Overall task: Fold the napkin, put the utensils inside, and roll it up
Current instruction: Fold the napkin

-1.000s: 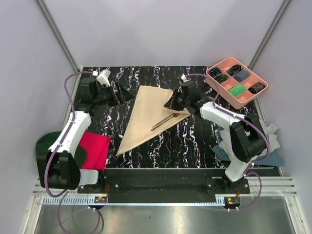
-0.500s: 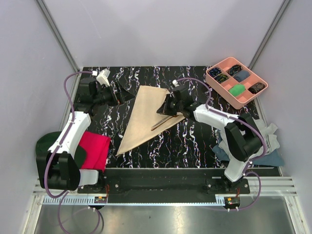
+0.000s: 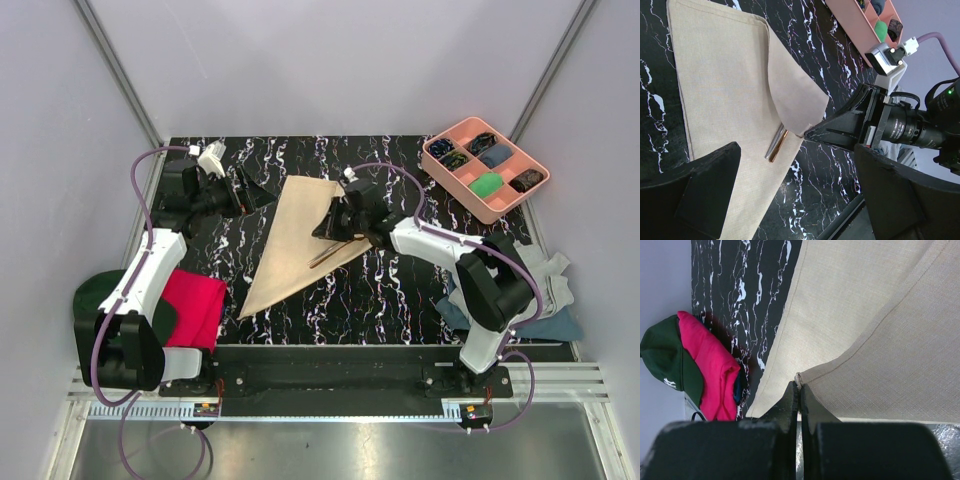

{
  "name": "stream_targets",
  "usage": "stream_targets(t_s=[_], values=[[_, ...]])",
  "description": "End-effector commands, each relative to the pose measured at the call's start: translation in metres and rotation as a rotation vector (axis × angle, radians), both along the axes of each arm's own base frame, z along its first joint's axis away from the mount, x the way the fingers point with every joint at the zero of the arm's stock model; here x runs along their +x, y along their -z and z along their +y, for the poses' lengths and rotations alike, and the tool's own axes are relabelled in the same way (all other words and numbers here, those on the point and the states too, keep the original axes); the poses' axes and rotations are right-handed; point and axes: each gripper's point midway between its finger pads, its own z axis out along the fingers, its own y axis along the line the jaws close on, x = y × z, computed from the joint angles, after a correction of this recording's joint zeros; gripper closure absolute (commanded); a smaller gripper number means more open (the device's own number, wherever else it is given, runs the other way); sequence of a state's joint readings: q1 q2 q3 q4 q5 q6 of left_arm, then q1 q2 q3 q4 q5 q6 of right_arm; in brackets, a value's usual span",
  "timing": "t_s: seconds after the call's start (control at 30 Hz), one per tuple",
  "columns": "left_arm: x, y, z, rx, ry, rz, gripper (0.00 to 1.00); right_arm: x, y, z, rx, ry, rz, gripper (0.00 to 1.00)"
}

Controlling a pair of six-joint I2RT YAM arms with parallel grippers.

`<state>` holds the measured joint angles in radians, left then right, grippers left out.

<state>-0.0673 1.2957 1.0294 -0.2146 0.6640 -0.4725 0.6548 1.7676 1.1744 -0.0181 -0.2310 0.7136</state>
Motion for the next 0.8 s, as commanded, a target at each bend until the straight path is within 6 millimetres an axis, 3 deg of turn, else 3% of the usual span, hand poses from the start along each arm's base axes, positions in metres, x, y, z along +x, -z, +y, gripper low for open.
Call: stream_targets(t_s=[0.0,0.43,0.5,0.77], values=[[-0.003,-0.019,-0.005,-0.019,0.029,-0.076,0.02,0.002,-0.03,0.024,0.082,-0.048,-0.069,1.0],[-0.003,-0.019,-0.005,-0.021,0.027,-0.072,0.02,-0.014,0.022,0.026,0.025,-0.072,0.029,0.98],[-0.002,-0.019,-0.005,-0.02,0.027,-0.073,0.02,-0.016,0.025,0.025,0.025,-0.075,0.038,0.95],[-0.002,-0.015,-0.005,-0.017,0.023,-0.064,0.02,-0.028,0.02,0.028,0.04,-0.135,0.034,0.68]])
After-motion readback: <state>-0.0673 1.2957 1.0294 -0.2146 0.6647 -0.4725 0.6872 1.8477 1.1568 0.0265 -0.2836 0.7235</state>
